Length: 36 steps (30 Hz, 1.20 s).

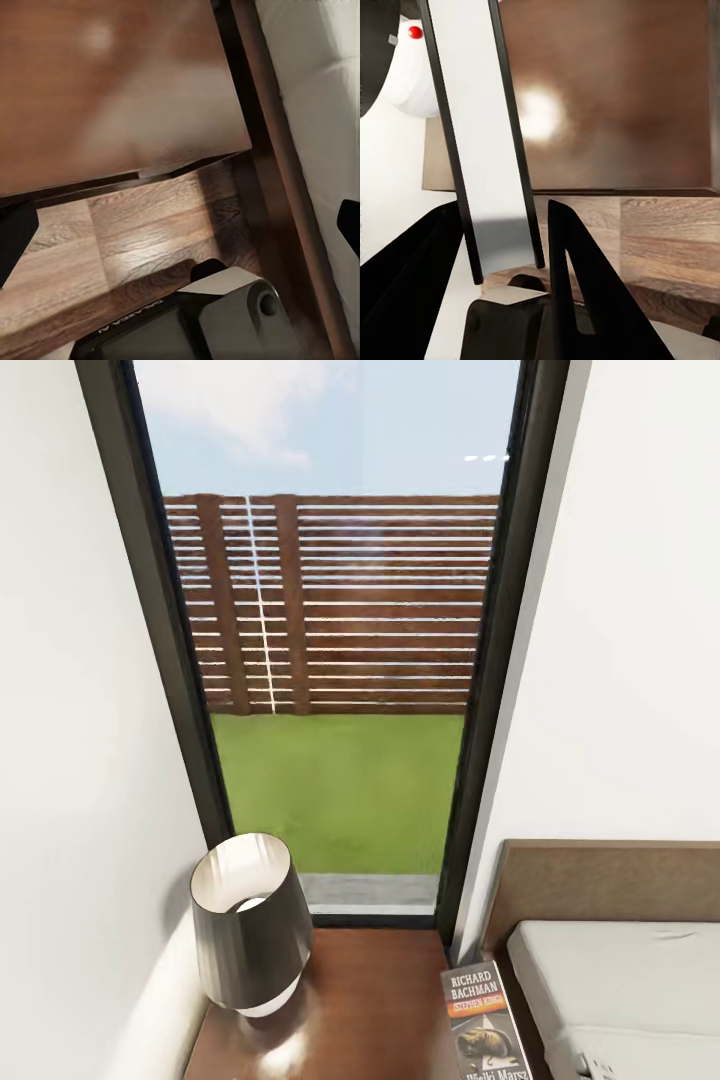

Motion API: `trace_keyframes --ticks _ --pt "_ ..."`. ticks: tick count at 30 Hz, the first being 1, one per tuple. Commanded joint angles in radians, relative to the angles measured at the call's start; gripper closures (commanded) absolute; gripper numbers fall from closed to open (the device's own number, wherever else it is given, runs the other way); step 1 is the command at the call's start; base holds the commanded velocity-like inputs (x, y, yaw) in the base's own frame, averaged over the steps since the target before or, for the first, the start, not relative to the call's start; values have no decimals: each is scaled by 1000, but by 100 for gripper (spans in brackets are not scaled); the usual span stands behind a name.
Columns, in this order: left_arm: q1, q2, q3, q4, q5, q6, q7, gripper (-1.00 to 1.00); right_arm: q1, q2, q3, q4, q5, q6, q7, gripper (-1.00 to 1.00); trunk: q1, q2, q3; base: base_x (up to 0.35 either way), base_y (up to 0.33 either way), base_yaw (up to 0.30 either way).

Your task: In the bedroom, move the book from the bed onto either nightstand, and place the two sandals side by side next to the bed.

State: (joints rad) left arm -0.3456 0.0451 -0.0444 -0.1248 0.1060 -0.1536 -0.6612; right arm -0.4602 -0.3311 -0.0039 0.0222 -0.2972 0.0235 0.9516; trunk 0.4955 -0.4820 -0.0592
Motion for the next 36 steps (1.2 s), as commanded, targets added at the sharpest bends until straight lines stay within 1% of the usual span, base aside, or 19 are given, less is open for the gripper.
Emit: trace_keyframes --ticks 1,2,5,6,7,8,9,10,13,15,19,21,22,25,26,27,28,31,36 --pt "-1 2 -5 1 10 -1 -11 -100 -2 0 -1 2 -5 3 5 100 1 -2 -2 0 0 0" --pt "-1 2 -4 1 10 -1 -18 -100 -2 0 -1 2 -5 3 6 100 1 -2 -2 0 0 0" --pt "-1 9 -3 -11 11 1 -93 -100 -2 0 -1 2 -5 5 7 100 1 -2 -2 0 0 0" --pt "-1 12 -2 -28 15 6 -146 -100 -2 0 -1 2 -5 5 7 100 1 -2 -2 0 0 0" --pt "-1 13 -2 -40 19 11 -177 -100 -2 0 -1 2 -5 5 8 100 1 -2 -2 0 0 0" --pt "-1 15 -2 -67 32 30 -237 -100 -2 0 -1 2 -5 6 8 100 1 -2 -2 0 0 0" --pt "-1 16 -2 -83 40 44 -264 -100 -2 0 -1 2 -5 6 8 100 1 -2 -2 0 0 0" --pt "-1 16 -2 -116 60 82 -307 -100 -2 0 -1 2 -5 6 8 100 1 -2 -2 0 0 0" --pt "-1 19 -2 -199 101 178 -355 -100 -2 0 -1 2 -4 6 6 100 1 -2 -2 0 0 0" --pt "-1 20 -3 -311 125 277 -376 -100 -2 0 -1 1 -4 6 6 100 1 -2 -2 0 0 0" --pt "-1 20 -2 -483 140 424 -399 -100 -2 0 -1 2 -4 6 5 100 1 -2 -2 0 0 0" --pt "-1 20 -2 -597 143 521 -446 -100 -2 0 -1 2 -3 6 5 100 1 -2 -2 0 0 0" --pt "-1 19 -3 -621 144 544 -462 -100 -2 0 -1 2 -3 6 5 100 1 -2 -2 0 0 0" --pt "-1 19 -3 -712 145 635 -557 -100 -2 0 -1 2 -3 7 5 100 1 -2 -2 0 0 0" --pt "-2 19 -3 -733 145 657 -603 -100 -2 0 -1 2 -3 7 4 100 1 -2 -2 0 0 0" --pt "-1 19 -3 -755 145 681 -686 -100 -2 0 -1 2 -3 7 3 100 1 -2 -2 0 0 0" --pt "-2 18 -4 -760 145 687 -717 -100 -2 0 -1 2 -3 7 2 100 1 -2 -2 0 0 0" --pt "-1 14 -8 -766 139 693 -761 -100 -2 0 -1 2 -3 3 1 100 1 -2 -2 0 0 0" --pt "-2 13 -11 -766 136 694 -768 -100 -2 -1 -1 -7 -4 26 8 100 1 -2 -2 0 0 0"
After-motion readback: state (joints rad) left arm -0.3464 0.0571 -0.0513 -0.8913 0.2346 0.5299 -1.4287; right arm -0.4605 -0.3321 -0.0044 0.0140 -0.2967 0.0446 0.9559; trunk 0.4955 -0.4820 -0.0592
